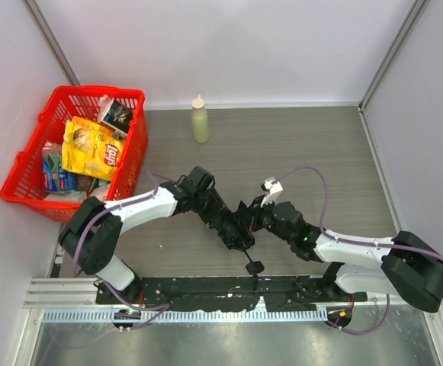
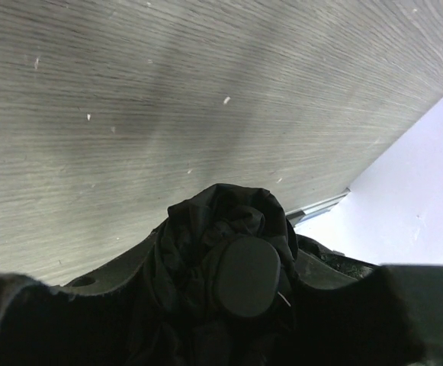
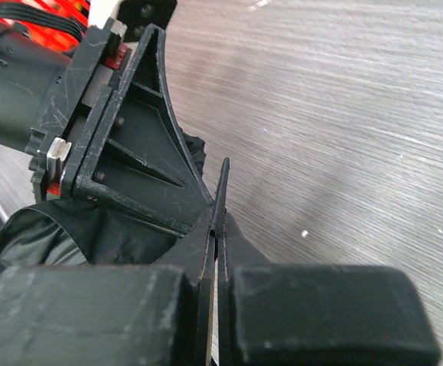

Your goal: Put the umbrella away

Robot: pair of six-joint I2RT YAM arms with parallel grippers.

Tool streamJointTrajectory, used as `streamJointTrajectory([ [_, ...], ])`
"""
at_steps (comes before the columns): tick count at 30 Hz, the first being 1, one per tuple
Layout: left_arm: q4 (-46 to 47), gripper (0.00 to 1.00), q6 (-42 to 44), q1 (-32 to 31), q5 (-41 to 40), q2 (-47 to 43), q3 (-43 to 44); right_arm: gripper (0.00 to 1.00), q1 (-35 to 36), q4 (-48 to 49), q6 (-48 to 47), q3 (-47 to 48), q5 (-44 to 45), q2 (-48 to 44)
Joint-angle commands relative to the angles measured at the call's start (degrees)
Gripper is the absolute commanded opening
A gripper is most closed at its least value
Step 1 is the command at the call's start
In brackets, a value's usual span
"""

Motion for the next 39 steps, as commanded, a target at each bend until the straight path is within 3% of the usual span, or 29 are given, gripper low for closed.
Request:
streamJointTrajectory([
  [1,-16.41,0.00,0.70,3.09,-24.18,5.50,-6.15,0.01,-0.01,8.26,-2.61,9.84,5.99,-8.22],
  [4,-5.50,0.00,0.79,2.92,-20.41,3.39,-11.41,0.01,-2.63,12.90,11.57,5.02,7.05,-9.46],
  [8,-3.90,0.00,0.61,2.04,-20.49,2.24,-13.36,0.01,-5.28,16.43,25.42,-1.22,11.77,-7.88],
  [13,-0.31,0.00,2.89,1.69,-20.84,-1.09,-15.73,0.01,-9.15,15.65,24.74,-3.96,8.98,-3.05],
  [16,8.63,0.00,6.05,1.60,-19.88,-4.34,-19.06,0.01,-9.06,16.34,25.70,-7.20,9.25,-1.64],
  [19,11.65,0.00,7.90,1.69,-21.62,-7.25,-22.24,0.01,-8.98,14.78,23.61,-8.79,9.77,-1.11],
  [24,0.43,0.00,10.99,1.60,-22.08,-1.81,-17.33,0.01,-9.06,11.16,16.66,-8.27,10.75,-2.60],
  [26,3.56,0.00,11.08,1.51,-18.74,0.21,-17.76,0.01,-9.06,15.71,14.29,-7.48,6.97,-1.20],
  [28,1.38,0.00,9.14,1.60,-18.38,1.88,-16.97,0.01,-8.10,22.12,13.67,-7.22,4.25,-0.32],
  [31,-5.28,0.00,8.79,1.60,-17.24,5.57,-11.71,0.01,-7.57,22.76,8.41,-2.75,-2.67,-0.15],
  [39,-18.83,0.00,6.51,1.60,-14.87,11.99,-1.33,0.01,0.42,12.76,-3.11,14.66,-20.54,5.04],
])
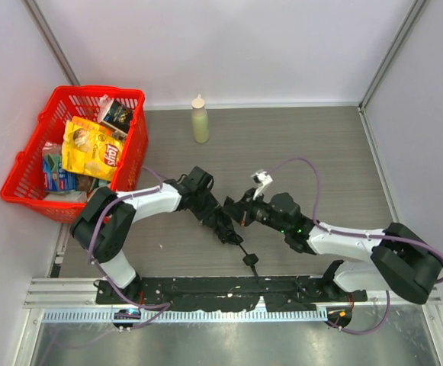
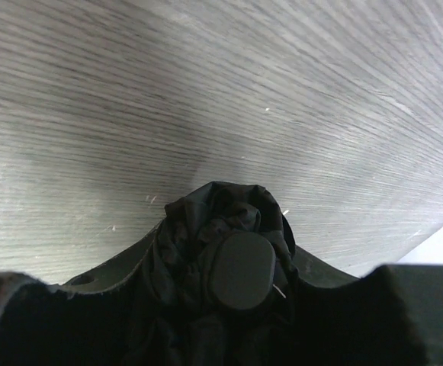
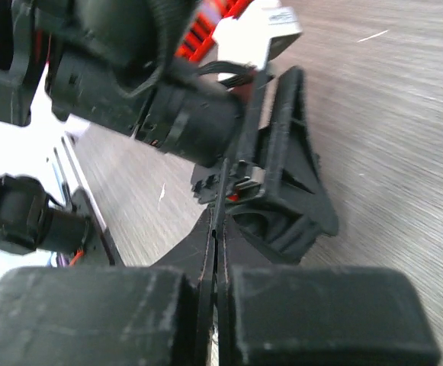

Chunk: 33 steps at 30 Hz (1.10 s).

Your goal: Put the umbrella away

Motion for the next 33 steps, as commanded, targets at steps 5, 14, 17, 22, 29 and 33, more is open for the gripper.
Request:
streamJointTrajectory([
  [5,-22.93,0.00,1.80,0.09,-3.42,7.85,2.12,0.01,9.70,-1.41,-11.58,13.62,-10.26,5.84],
  [14,-24.61,0.00,2.24,-0.70,-2.64,11.72,6.69,0.01,15.07,-11.78,-18.96,17.83,-9.65,13.76],
  [17,-24.87,0.00,2.15,-0.79,-2.72,12.42,6.87,0.01,15.42,-13.98,-19.93,17.83,-7.45,15.25],
  [22,-24.17,0.00,0.92,-0.70,-2.72,12.95,6.17,0.01,16.92,-9.01,-14.86,14.60,-8.94,17.10],
  [29,-25.05,0.00,0.56,-0.70,-5.27,14.97,6.96,0.01,17.27,10.17,-3.24,5.09,-11.74,21.84],
  [33,-23.83,0.00,1.71,-0.44,-5.02,16.73,6.18,0.02,20.07,-3.58,-13.05,8.42,-10.44,22.55],
])
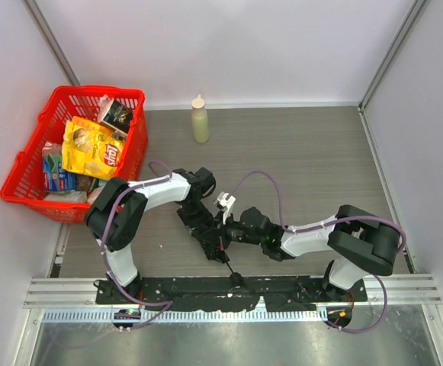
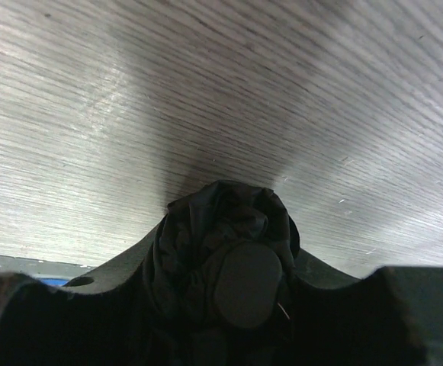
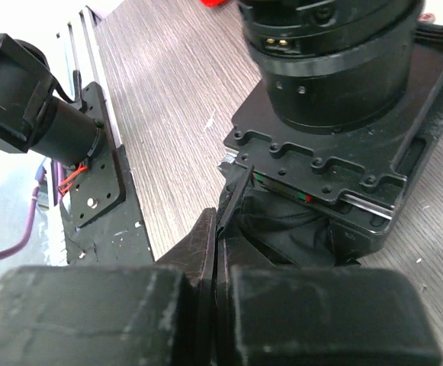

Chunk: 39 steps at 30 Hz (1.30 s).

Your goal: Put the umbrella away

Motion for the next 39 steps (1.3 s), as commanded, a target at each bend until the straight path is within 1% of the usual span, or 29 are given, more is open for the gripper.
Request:
streamJointTrajectory([
  [1,8.27,0.00,-1.59,-0.85,-8.03,7.53,-5.09,0.02,6.03,-13.50,-4.97,2.87,-4.56,3.01],
  [2,8.54,0.00,-1.59,-0.94,-7.94,7.71,-5.09,0.02,6.21,-14.92,-5.15,3.14,-5.08,3.36],
  [5,8.98,0.00,-1.41,-0.85,-8.98,8.23,-4.92,0.01,6.30,-13.80,-3.75,2.54,-5.17,4.07],
  [7,8.98,0.00,-1.24,-0.85,-9.17,8.67,-4.74,0.01,6.47,-14.32,-2.52,2.10,-1.76,3.63],
  [9,9.77,0.00,-1.33,-0.94,-9.08,8.85,-5.18,0.01,6.38,-8.11,0.63,-0.96,-2.26,0.92],
  [10,10.12,0.00,-1.33,-0.85,-8.90,9.02,-5.35,0.01,6.30,-0.51,3.61,-2.64,-4.44,-1.53],
  [11,10.30,0.00,-1.33,-0.85,-8.82,9.20,-5.53,0.01,6.30,2.52,5.55,-4.48,-5.68,-2.43],
  [12,10.30,0.00,-1.33,-0.85,-8.81,9.46,-5.62,0.01,6.21,6.82,7.84,-4.32,-8.31,-3.13],
  [14,10.30,0.00,-1.59,-0.85,-8.81,9.73,-5.62,0.01,6.30,10.00,10.74,-3.10,-12.09,-2.62],
  [16,10.65,0.00,-1.59,-0.94,-8.64,9.38,-5.79,0.01,6.30,14.92,13.30,-3.62,-12.81,-1.91],
  [17,10.74,0.00,-1.68,-0.94,-8.73,9.12,-5.79,0.01,6.30,15.12,12.79,-3.79,-12.29,-2.00],
  [18,10.65,0.00,-1.68,-0.85,-8.73,8.77,-5.71,0.01,6.30,12.68,12.08,-3.27,-11.94,-2.08],
  [19,10.65,0.00,-1.68,-0.94,-8.81,8.50,-5.71,0.01,6.30,10.22,9.47,-2.75,-10.20,-1.65],
  [20,10.65,0.00,-1.68,-0.85,-8.90,8.32,-5.71,0.01,6.30,4.54,8.14,-1.44,-9.57,-1.30],
  [21,10.48,0.00,-1.76,-0.85,-8.99,8.15,-5.62,0.01,6.38,2.57,4.99,-0.64,-8.35,-0.34],
  [22,10.39,0.00,-1.68,-0.85,-9.08,8.15,-5.53,0.01,6.56,-3.45,3.65,1.20,-7.12,0.20],
  [23,10.21,0.00,-1.68,-0.85,-8.99,8.06,-5.44,0.01,7.26,-11.17,-0.19,2.61,-4.49,0.98],
  [24,10.12,0.00,-1.68,-0.94,-8.99,8.06,-5.27,0.02,8.83,-14.38,-2.32,4.97,-2.20,1.34],
  [25,10.12,0.00,-1.42,-0.94,-8.90,7.97,-5.27,0.06,9.54,-19.72,-4.51,5.86,1.47,1.87],
  [26,9.69,0.00,-1.41,-0.94,-9.16,7.88,-5.09,0.08,9.55,-20.73,-5.06,6.48,2.21,1.96],
  [28,9.95,0.00,-1.41,-0.76,-9.17,7.53,-5.27,0.13,9.37,-19.43,-3.66,5.18,2.39,2.40],
  [32,9.95,0.00,-1.24,-0.68,-9.17,7.01,-5.44,0.15,8.32,-14.07,1.78,2.62,-0.06,4.67],
  [33,10.03,0.00,-1.15,-0.68,-9.25,7.00,-5.62,0.15,8.23,-13.71,2.14,2.45,-0.07,5.38],
  [34,10.21,0.00,-1.15,-0.50,-9.17,7.00,-5.71,0.10,7.71,-13.97,3.19,2.27,1.67,6.17],
  [36,10.65,0.00,-1.15,-0.33,-9.17,6.92,-6.06,0.05,6.22,-13.10,4.59,1.66,1.42,7.92],
  [38,10.48,0.00,-1.15,-0.33,-9.17,7.09,-6.06,0.05,5.51,-12.57,5.48,1.39,2.38,8.37],
  [39,10.21,0.00,-1.15,-0.24,-9.17,7.09,-5.88,0.07,5.51,-14.57,5.22,1.82,3.43,8.29],
])
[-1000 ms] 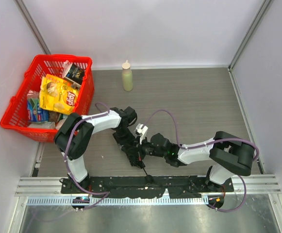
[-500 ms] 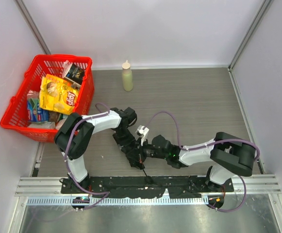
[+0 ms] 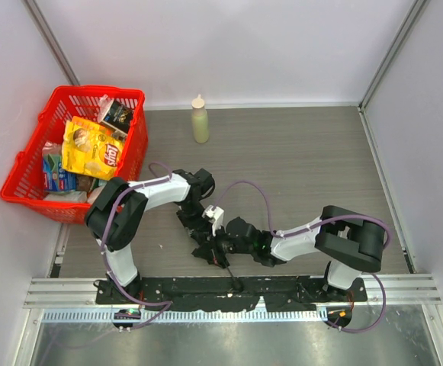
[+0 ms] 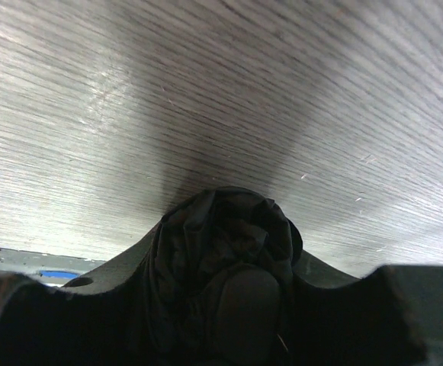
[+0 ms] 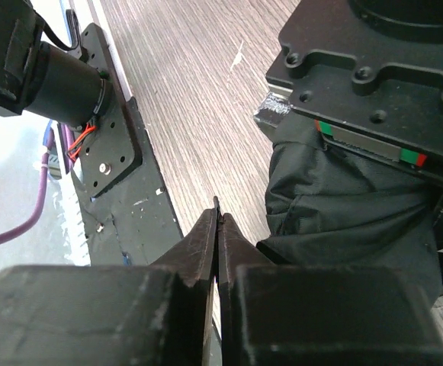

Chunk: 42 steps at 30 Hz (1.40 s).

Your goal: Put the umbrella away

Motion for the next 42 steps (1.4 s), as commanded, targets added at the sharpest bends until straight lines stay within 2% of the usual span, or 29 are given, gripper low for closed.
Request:
streamJointTrajectory([
  [1,10.21,0.00,-1.91,-0.39,-10.61,6.81,-4.75,0.10,-0.79,-8.51,1.79,-1.93,3.74,2.61],
  [2,9.60,0.00,-1.83,-0.39,-10.70,6.72,-4.40,0.10,-0.79,-9.56,1.27,-2.02,4.46,2.25],
  [6,7.66,0.00,-1.56,-0.30,-12.89,6.72,-3.25,0.21,-0.88,-15.17,-0.23,-1.41,7.89,0.49],
  [9,7.39,0.00,-1.39,-0.39,-13.07,7.33,-2.72,0.27,-0.96,-14.49,0.47,-2.45,8.24,1.11],
  [18,7.22,0.00,-1.21,-0.30,-13.77,6.46,-3.60,0.30,-1.40,-16.16,3.37,-2.63,14.74,1.37],
  [21,7.22,0.00,-1.12,-0.30,-14.04,6.02,-3.51,0.34,-1.40,-16.26,2.84,-2.89,13.79,1.28],
  [27,7.31,0.00,-1.12,-0.21,-14.21,5.23,-3.69,0.37,-2.63,-14.67,4.07,-4.57,13.70,1.89],
  [30,7.57,0.00,-1.04,-0.30,-13.95,5.31,-3.78,0.38,-2.64,-14.75,4.60,-4.48,15.71,2.34],
  [32,7.57,0.00,-1.03,-0.22,-13.86,5.31,-3.69,0.35,-2.55,-16.94,4.60,-3.17,17.73,3.04],
  [33,7.66,0.00,-0.86,-0.21,-13.86,5.23,-3.78,0.21,-2.63,-17.30,4.25,-2.73,17.65,3.48],
  [34,7.66,0.00,-0.95,-0.30,-13.95,5.14,-3.95,0.17,-2.64,-17.65,4.16,-2.29,17.82,3.65],
  [36,7.92,0.00,-0.95,-0.22,-13.86,4.96,-3.87,0.21,-2.64,-16.61,3.81,-2.37,16.78,4.18],
  [37,7.84,0.00,-0.95,-0.21,-13.95,4.96,-3.69,0.31,-2.72,-16.51,3.98,-2.37,16.16,4.53],
  [38,7.83,0.00,-0.95,-0.21,-13.95,4.88,-3.52,0.33,-2.72,-15.38,3.90,-2.89,15.81,4.45],
  [40,7.66,0.00,-0.77,-0.21,-14.12,4.70,-3.25,0.34,-3.33,-14.32,4.60,-3.60,14.84,4.53],
  [42,7.66,0.00,-0.68,-0.13,-14.56,4.35,-3.25,0.29,-3.34,-15.71,4.69,-3.25,15.01,5.15],
])
